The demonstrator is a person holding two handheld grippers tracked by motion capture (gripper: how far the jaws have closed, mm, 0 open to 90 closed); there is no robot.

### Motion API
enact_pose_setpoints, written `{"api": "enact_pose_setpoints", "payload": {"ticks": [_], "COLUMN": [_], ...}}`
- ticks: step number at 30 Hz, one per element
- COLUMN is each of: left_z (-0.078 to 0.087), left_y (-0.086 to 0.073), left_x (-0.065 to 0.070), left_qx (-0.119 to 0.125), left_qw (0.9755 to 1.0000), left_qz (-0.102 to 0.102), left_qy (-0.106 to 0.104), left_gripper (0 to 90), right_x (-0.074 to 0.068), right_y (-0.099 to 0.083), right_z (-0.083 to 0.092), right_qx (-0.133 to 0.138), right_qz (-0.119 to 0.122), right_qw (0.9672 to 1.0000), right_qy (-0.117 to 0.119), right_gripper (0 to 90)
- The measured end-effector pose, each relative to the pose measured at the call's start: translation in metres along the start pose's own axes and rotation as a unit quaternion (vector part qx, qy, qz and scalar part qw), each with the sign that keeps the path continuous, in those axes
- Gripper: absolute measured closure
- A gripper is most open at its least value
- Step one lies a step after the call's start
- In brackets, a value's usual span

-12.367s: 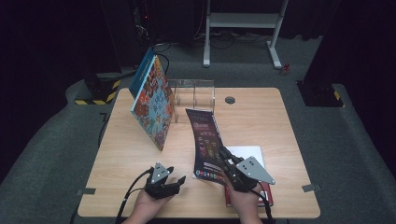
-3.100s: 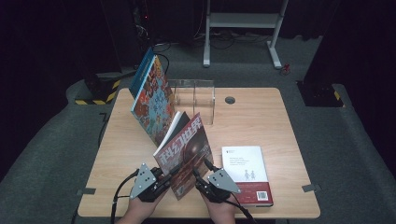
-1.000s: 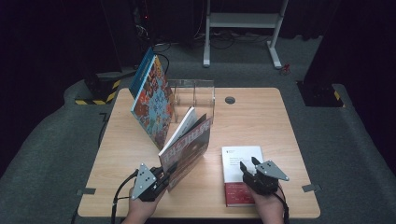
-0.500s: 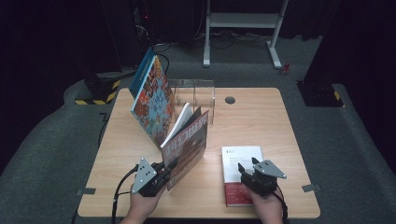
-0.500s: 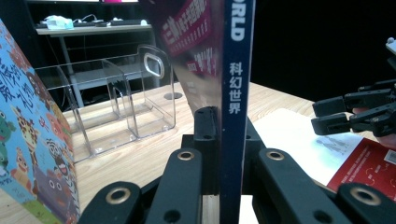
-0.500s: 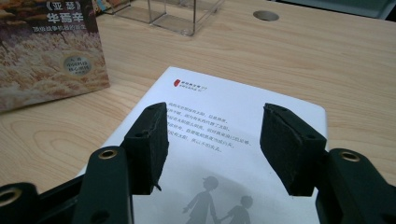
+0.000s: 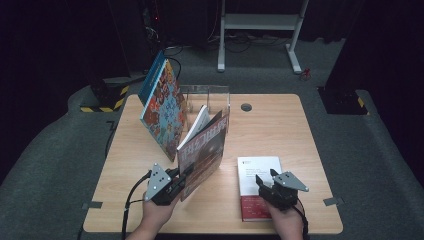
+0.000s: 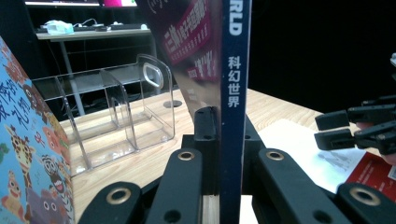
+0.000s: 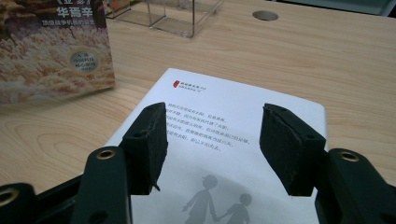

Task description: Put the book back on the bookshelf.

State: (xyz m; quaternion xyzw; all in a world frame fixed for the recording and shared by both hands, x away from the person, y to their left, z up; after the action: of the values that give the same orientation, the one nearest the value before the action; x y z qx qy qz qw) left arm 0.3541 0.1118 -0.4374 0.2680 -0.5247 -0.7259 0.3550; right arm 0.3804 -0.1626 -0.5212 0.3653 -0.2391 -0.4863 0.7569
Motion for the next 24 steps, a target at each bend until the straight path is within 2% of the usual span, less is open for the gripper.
{"api": "enact_pose_setpoints", "payload": {"ticks": [11, 17, 24], "left_z": [-0.001, -0.002, -0.004], "left_y": [0.022, 0.030, 0.037], "left_x": [-0.008, -0.019, -0.030], "left_qx": [0.022, 0.030, 0.029], "left_qw": [0.9997, 0.9991, 0.9984], "left_qz": [0.009, 0.017, 0.014], "left_qy": [0.011, 0.026, 0.046], "left_gripper": [84.0, 84.0, 84.0], "right_x": [0.001, 0.001, 0.001], "right_y": [-0.001, -0.001, 0.000], "right_z": [0.000, 0.000, -0.001], "right_qx": [-0.003, -0.005, -0.005], "right_qz": [-0.002, -0.002, -0.003], "right_qw": [1.0000, 1.0000, 1.0000], "right_qy": [0.006, 0.007, 0.007], "right_gripper": [42.2, 41.9, 41.1]}}
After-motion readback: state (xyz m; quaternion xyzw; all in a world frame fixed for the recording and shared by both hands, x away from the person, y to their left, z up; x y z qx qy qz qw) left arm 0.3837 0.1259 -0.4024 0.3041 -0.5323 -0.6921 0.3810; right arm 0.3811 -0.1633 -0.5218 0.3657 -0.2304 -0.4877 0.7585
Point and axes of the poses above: each handheld gripper's, and its own axes: z roughly backward along the jaws, y roughly out of its top, x roughly to its right, the point moved 8 cm from there along -z, roughly forward along the jaws, and after that the axes turned 9 degrees about -x, right-handed, at the moved point
